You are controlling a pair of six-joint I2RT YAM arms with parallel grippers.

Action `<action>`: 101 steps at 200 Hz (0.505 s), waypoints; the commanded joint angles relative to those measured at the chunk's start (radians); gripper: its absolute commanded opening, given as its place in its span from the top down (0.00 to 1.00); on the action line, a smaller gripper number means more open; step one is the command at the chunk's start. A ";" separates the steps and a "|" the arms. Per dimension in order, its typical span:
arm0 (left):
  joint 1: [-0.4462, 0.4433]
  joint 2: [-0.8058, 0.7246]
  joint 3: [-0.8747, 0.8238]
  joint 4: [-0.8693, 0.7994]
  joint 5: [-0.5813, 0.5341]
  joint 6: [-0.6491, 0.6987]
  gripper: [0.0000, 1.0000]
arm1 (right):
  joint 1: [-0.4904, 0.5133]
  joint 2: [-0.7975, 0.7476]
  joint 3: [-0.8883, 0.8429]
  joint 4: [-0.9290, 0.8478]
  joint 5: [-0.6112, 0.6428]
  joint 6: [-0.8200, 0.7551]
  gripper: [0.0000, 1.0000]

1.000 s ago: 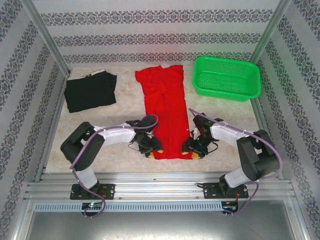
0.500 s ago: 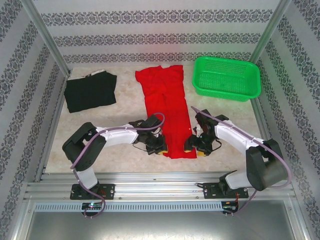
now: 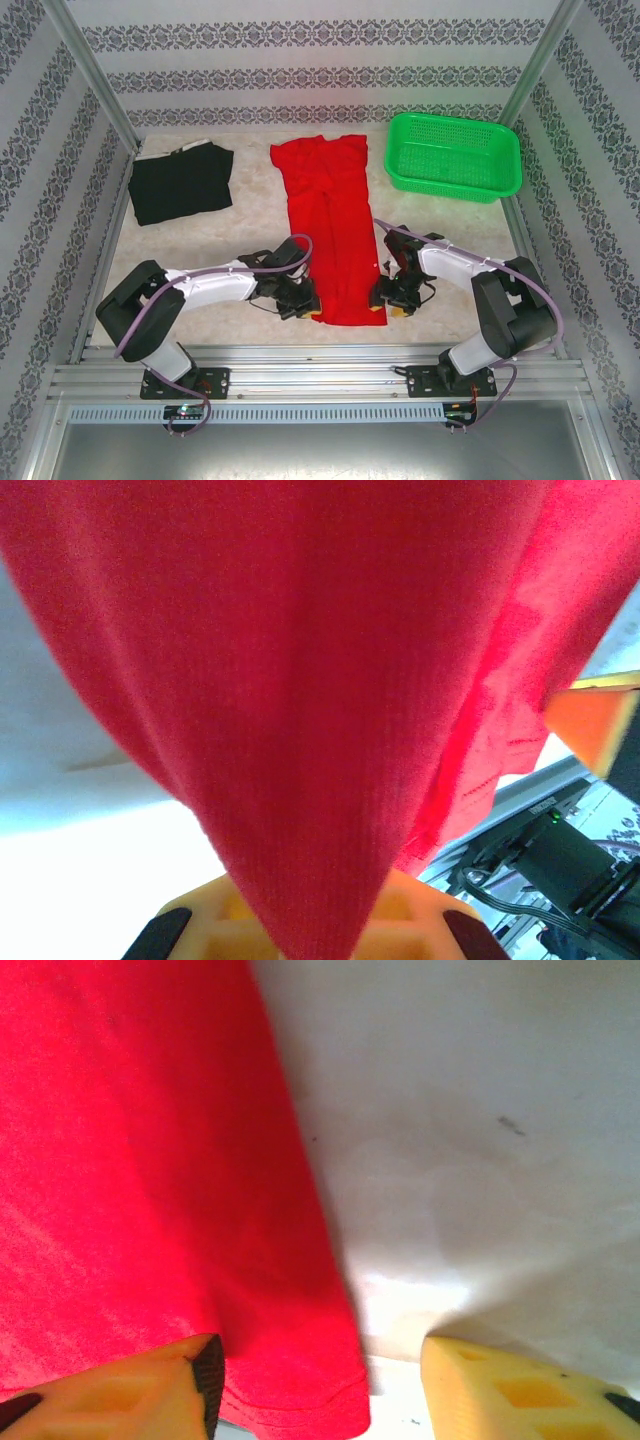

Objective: Fold and stack the t-shirts

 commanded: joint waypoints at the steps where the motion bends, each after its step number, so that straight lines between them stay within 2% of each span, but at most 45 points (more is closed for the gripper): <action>1: -0.006 -0.023 -0.014 0.010 -0.011 -0.021 1.00 | 0.038 0.033 -0.021 0.086 -0.018 0.022 0.45; 62: -0.004 -0.038 -0.039 0.037 -0.009 -0.033 1.00 | 0.106 0.047 -0.029 0.103 -0.042 0.068 0.57; 92: -0.003 -0.031 -0.043 0.059 0.007 -0.034 1.00 | 0.120 0.063 0.007 0.112 -0.053 0.088 0.76; 101: -0.001 -0.029 -0.042 0.062 0.010 -0.031 1.00 | 0.120 0.064 0.025 0.106 -0.053 0.090 0.79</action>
